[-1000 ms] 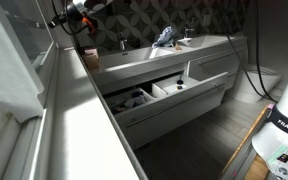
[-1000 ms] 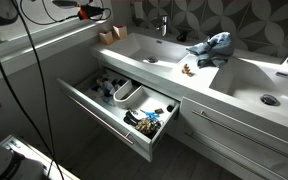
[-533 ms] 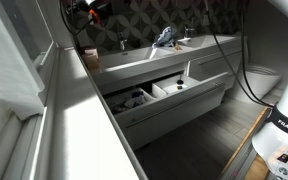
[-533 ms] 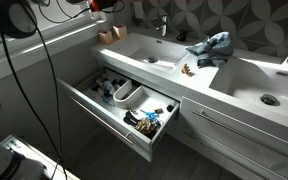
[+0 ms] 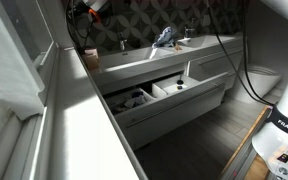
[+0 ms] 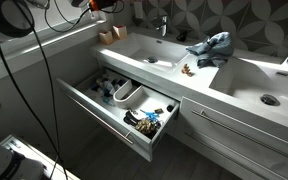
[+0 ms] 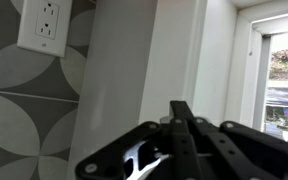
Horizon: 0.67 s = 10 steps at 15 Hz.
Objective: Slide the window to the right
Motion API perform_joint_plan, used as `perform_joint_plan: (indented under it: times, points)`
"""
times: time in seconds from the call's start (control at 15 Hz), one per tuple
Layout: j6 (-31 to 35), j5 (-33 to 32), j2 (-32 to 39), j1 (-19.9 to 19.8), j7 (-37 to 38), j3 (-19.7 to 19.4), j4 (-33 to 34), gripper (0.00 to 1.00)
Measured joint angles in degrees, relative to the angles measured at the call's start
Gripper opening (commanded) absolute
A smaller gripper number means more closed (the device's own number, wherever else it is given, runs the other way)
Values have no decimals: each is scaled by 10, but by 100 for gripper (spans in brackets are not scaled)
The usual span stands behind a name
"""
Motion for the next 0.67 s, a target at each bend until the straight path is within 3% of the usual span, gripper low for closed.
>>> perform_joint_plan:
  times: [0.07, 0.13, 0.27, 0.67]
  points:
    - [-12, -10, -5, 6, 25, -18, -5, 0]
    - [-27, -19, -13, 12, 48, -33, -14, 26]
    - [-65, -25, -39, 20, 85, -56, -41, 32]
    - [-175, -27, -161, 43, 185, -103, -177, 74]
